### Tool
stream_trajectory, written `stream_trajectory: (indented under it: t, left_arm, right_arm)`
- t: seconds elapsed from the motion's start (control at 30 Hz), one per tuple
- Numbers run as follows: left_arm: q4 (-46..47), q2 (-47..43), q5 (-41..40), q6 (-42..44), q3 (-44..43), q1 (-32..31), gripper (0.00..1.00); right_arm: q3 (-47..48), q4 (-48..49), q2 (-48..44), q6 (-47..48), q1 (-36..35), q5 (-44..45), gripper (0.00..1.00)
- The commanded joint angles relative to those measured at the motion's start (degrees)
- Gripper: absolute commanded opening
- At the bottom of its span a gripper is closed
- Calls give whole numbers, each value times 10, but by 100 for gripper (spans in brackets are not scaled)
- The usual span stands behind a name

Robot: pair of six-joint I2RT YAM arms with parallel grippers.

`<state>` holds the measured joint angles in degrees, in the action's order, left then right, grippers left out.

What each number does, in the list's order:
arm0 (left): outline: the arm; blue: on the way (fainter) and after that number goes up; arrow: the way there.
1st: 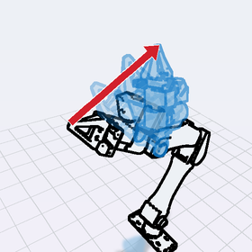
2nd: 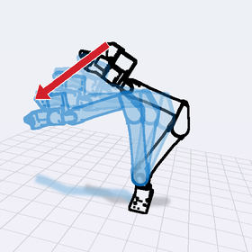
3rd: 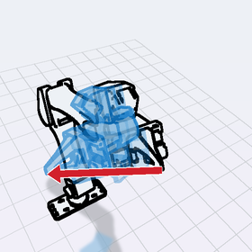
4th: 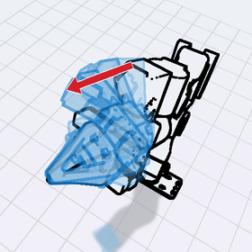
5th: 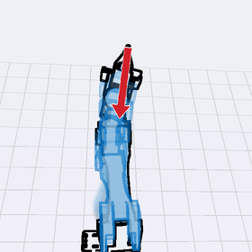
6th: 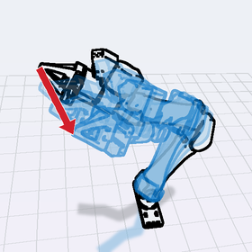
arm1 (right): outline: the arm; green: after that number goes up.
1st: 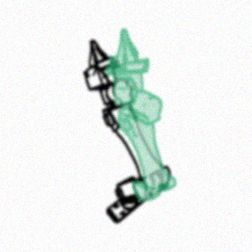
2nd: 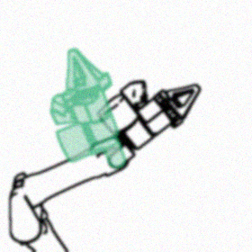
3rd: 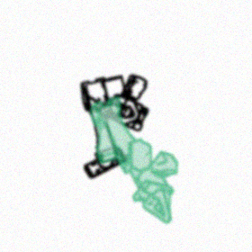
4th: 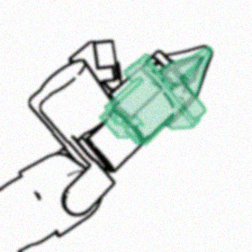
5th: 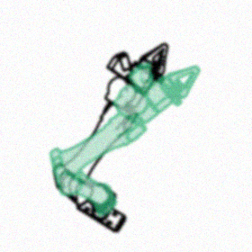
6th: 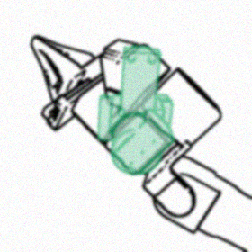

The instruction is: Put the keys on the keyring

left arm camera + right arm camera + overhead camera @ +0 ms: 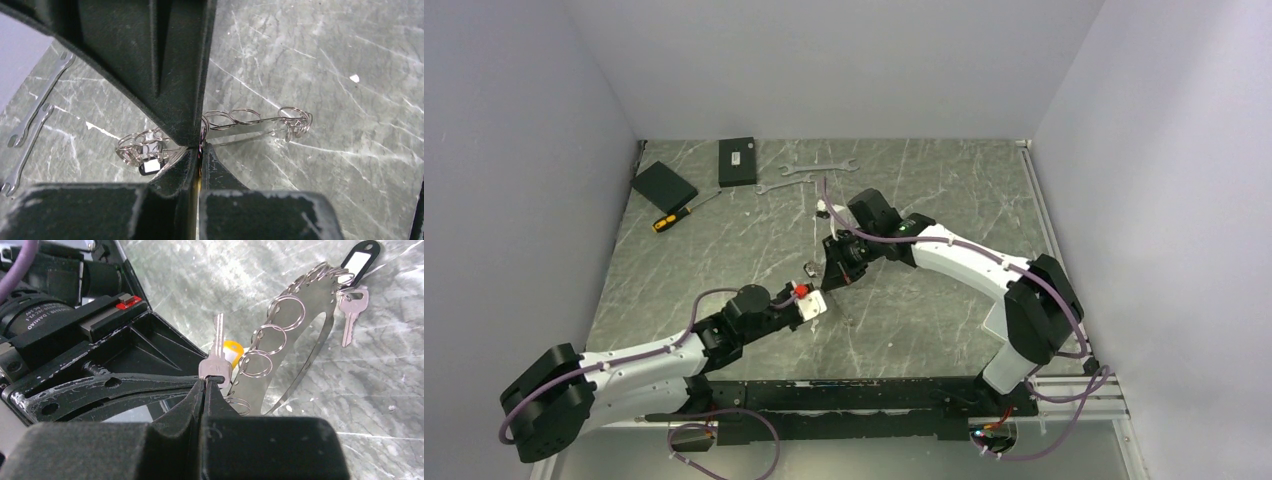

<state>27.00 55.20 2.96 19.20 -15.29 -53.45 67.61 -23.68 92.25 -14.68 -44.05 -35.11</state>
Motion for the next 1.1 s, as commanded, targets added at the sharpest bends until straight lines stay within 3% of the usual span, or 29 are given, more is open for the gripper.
stream_trajectory:
  t: [0.0, 0.17, 0.3, 0.47, 0.77, 1.07]
  left_arm:
    - [-10, -10, 44, 62, -30, -2, 0]
    - [-67, -7, 24, 70, -59, -10, 0]
    - [-123, -9, 10, 60, -87, -14, 0]
    - [-105, -5, -3, 31, -84, -14, 0]
    - [-6, 43, -71, -94, -85, -14, 0]
    - [82, 85, -109, -164, -78, -15, 0]
  right_arm:
    - [31, -80, 16, 61, -3, -45, 0]
    - [39, -87, 18, 58, -2, -35, 0]
    - [39, -71, 5, 47, -1, -28, 37]
    - [31, -49, -16, 27, 5, -3, 57]
    - [-54, 66, -95, -100, 27, 58, 57]
    - [-104, 157, -102, -190, 27, 54, 41]
